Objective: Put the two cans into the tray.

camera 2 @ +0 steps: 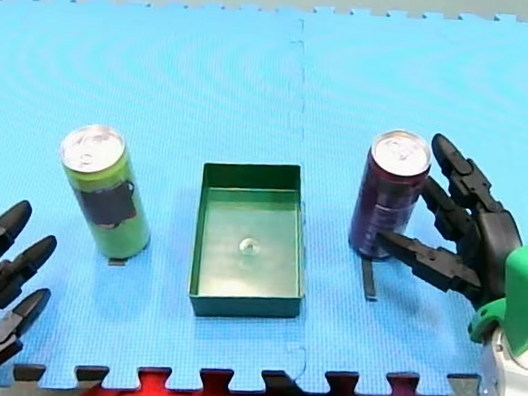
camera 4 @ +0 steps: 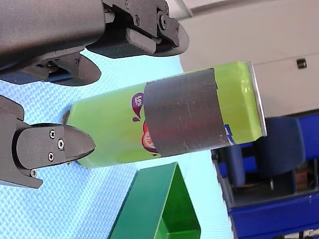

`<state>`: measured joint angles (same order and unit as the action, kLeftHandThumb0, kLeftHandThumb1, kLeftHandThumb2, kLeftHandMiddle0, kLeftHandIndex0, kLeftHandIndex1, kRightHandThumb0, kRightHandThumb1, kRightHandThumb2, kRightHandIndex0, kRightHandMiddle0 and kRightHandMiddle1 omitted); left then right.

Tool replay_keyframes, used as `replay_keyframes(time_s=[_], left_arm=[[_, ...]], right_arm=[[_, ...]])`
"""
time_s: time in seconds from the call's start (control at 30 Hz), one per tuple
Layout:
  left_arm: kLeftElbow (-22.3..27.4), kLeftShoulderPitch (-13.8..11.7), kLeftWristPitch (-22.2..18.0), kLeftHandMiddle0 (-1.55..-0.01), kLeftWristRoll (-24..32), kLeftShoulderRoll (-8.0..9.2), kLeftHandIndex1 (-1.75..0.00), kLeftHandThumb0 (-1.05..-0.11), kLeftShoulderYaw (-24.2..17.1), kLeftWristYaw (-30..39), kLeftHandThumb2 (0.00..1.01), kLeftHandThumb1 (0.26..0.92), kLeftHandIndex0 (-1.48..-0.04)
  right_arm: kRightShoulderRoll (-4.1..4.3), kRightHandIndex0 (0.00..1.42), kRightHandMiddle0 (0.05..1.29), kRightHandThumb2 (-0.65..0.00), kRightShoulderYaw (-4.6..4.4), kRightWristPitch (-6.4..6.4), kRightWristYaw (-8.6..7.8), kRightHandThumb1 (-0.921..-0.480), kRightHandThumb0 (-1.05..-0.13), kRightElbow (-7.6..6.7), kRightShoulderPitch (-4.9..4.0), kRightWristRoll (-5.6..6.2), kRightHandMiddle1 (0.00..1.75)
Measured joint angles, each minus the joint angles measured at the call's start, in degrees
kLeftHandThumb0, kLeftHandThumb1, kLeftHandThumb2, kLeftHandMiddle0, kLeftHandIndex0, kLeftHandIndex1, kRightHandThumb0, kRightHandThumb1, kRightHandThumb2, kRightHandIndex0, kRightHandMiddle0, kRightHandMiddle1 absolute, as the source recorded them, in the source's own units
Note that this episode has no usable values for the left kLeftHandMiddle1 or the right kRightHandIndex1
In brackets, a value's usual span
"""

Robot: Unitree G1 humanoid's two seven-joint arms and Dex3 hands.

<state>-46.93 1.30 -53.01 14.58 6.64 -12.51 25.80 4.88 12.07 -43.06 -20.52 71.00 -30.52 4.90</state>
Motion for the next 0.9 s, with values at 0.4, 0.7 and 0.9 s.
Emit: replay_keyframes(time_s=[0.4, 0.7, 0.9], left_arm=[[2.34, -1.11, 0.48, -0.38, -0.55, -0.07, 0.0, -1.048, 0.35, -0.76, 0.42, 0.921, -0.26], [4.6, -2.13, 1.56, -0.38, -1.04, -0.09, 0.0, -1.048, 0.68, -2.0, 0.44, 0.921, -0.26], [6.21, -2.88, 2.32, -0.38, -1.54, -0.19, 0.0, -1.048, 0.96, -2.8, 0.46, 0.921, -0.26]], right_arm=[[-0.82, 0.37, 0.33, -0.016, -1.65, 0.71, 2.28, -0.709, -1.048, 0.08, -0.85, -1.72, 0.02], [-0.99, 0.39, 0.34, -0.017, -1.76, 1.34, 2.37, -0.727, -1.048, 0.76, -1.04, -1.75, 0.02], [-1.01, 0.39, 0.35, -0.017, -1.37, 2.02, 1.38, -0.737, -1.048, 1.38, -1.53, -1.5, 0.02]])
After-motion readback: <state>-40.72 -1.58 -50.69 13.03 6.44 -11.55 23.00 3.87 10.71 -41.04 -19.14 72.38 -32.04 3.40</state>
